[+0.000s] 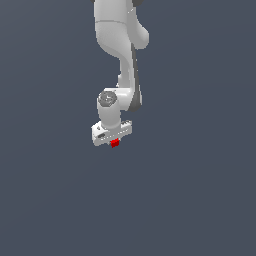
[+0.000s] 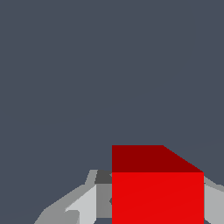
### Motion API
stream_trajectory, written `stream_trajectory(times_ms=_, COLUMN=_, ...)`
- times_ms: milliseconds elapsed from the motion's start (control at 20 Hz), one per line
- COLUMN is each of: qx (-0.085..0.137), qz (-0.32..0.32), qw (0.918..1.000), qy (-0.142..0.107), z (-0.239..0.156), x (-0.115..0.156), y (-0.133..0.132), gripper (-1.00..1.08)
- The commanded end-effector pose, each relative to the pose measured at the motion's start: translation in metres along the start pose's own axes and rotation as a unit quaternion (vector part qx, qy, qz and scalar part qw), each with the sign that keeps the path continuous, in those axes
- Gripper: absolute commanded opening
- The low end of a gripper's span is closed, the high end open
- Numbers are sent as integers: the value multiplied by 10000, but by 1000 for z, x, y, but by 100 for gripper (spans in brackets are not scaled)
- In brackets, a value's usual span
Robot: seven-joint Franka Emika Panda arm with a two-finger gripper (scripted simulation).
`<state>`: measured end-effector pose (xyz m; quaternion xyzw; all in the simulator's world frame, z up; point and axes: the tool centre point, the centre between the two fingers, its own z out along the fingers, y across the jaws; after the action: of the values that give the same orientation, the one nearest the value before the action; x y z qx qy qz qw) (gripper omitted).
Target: Pick up the red cube and move it to a goal position.
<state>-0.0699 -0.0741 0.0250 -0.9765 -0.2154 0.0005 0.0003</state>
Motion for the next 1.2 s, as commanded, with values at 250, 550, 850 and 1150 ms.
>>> stream_trajectory(times_ms=250, qx=-4, qz=0, qw=10000, qy=6, z=-30, x=9, y=4, gripper=-100)
stream_trajectory(times_ms=550, qx=-3, qz=-7, qw=10000, qy=6, z=-75, x=22, y=9, gripper=-100)
stream_trajectory(times_ms=850, qx=-1, qz=-10, qw=10000, qy=7, z=-134, x=39, y=16, gripper=-100)
stream_trajectory(times_ms=1150, qx=0, qz=-13, qw=10000, qy=7, z=-194, x=57, y=23, gripper=-100)
